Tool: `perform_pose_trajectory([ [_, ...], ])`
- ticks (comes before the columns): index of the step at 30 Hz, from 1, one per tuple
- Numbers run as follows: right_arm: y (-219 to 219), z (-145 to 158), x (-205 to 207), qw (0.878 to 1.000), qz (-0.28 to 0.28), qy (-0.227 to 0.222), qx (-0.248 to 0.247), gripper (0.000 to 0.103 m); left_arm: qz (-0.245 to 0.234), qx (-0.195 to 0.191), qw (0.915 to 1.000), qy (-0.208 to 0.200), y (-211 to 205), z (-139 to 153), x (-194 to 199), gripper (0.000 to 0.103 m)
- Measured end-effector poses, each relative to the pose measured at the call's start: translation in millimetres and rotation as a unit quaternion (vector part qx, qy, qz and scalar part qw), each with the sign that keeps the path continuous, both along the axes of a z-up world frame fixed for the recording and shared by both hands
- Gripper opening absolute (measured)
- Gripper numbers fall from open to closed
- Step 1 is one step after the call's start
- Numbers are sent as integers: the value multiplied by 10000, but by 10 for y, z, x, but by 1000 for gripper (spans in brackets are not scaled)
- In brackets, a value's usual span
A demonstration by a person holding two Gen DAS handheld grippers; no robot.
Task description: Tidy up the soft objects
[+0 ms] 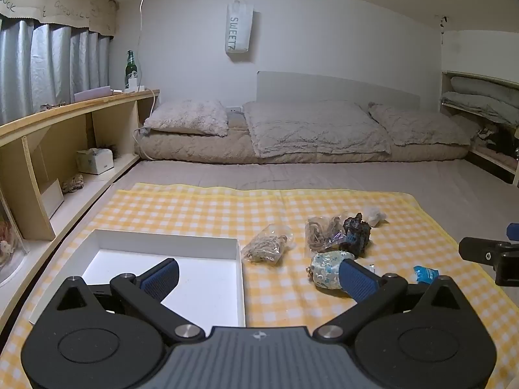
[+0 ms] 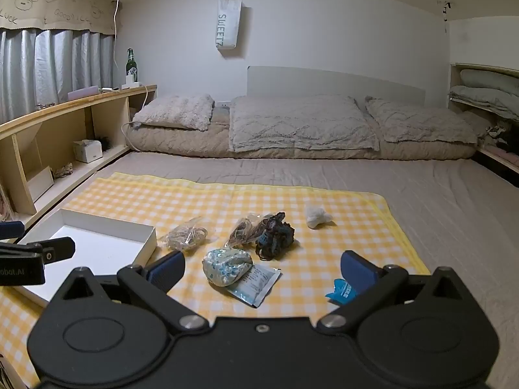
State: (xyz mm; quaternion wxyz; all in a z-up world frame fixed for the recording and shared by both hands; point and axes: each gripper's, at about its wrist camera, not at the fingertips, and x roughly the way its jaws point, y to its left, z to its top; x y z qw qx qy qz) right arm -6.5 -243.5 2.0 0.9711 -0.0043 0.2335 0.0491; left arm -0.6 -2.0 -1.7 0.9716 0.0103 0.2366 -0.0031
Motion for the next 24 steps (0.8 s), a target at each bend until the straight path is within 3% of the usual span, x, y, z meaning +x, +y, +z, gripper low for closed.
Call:
perform_pose_trajectory([
  [24,9,-8,-1,10000,0,28,1,103,0,-15,10000,34,4,-52,22,103],
])
